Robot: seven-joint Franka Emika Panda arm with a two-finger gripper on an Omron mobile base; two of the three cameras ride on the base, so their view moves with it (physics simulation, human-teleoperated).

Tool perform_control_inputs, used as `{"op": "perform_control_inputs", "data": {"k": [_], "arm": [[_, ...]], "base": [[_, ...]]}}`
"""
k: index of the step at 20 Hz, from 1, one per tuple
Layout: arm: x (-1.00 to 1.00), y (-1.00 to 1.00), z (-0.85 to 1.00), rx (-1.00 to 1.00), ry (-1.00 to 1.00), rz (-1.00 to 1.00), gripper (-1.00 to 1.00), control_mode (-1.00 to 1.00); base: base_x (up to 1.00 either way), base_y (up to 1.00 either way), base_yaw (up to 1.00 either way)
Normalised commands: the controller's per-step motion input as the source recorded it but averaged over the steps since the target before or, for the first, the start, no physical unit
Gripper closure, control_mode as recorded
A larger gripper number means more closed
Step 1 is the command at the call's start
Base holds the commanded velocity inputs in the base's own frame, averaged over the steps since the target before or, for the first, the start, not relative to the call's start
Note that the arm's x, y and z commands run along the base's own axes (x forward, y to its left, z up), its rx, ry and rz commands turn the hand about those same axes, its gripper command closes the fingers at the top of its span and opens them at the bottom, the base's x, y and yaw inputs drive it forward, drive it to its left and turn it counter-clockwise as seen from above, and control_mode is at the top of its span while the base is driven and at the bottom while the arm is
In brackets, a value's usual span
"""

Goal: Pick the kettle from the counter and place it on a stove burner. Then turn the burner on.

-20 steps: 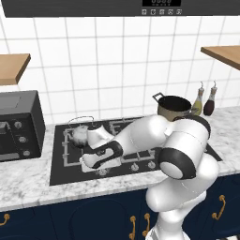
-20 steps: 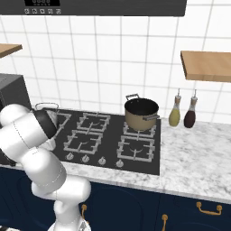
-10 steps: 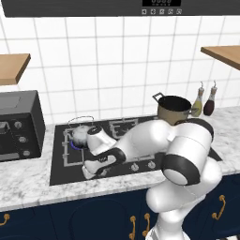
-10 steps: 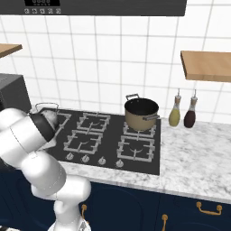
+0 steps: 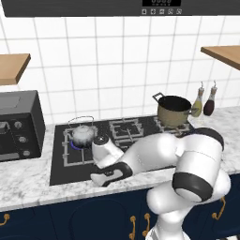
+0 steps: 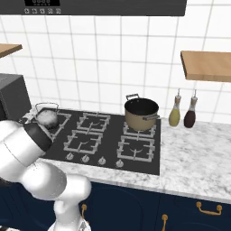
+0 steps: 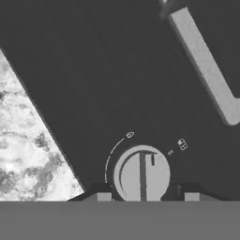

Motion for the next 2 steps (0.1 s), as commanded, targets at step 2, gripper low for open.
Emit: {"op": "perform_control_inputs", "data": {"k": [2], "arm": [[-0.21,-0.06,0.0,0.0,-0.17,0.57,1.0,-1.0]], "base": [[0.0,0.0,0.0]]}}
